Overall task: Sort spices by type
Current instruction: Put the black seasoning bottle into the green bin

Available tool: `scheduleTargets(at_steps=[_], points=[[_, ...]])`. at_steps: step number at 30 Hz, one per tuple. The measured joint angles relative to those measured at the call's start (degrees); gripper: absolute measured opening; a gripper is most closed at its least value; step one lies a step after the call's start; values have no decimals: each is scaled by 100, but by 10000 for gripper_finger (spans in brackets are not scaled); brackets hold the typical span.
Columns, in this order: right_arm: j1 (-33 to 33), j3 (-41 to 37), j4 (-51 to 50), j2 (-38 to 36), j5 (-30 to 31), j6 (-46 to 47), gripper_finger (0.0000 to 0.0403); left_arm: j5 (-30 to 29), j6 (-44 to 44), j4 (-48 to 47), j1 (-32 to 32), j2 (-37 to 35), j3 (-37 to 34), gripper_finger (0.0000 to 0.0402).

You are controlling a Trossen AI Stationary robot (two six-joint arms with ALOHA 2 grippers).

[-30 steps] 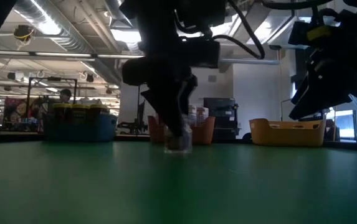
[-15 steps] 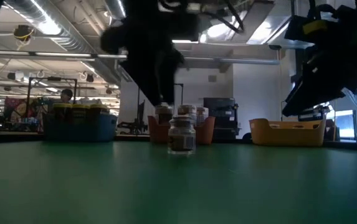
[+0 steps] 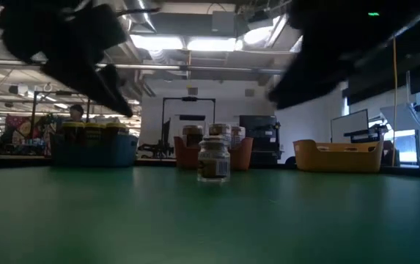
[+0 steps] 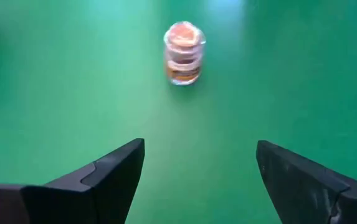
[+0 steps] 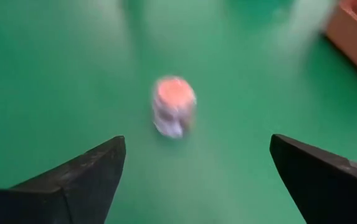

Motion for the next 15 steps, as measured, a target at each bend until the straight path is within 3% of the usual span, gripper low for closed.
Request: scheduleTargets(at_steps=[4,7,15], points=[[-567,2,1284,263,-938,-805,397,-85,-559,1875,-253,-417,-1272,306],[-856,2,1892,618,-1363,-916,397,-94,-745,2731,-366,-428,-1865,306],[-1163,2,3015,1502,-1596,-1030,397,-121,-228,3054,-247,-430,-1973,306]])
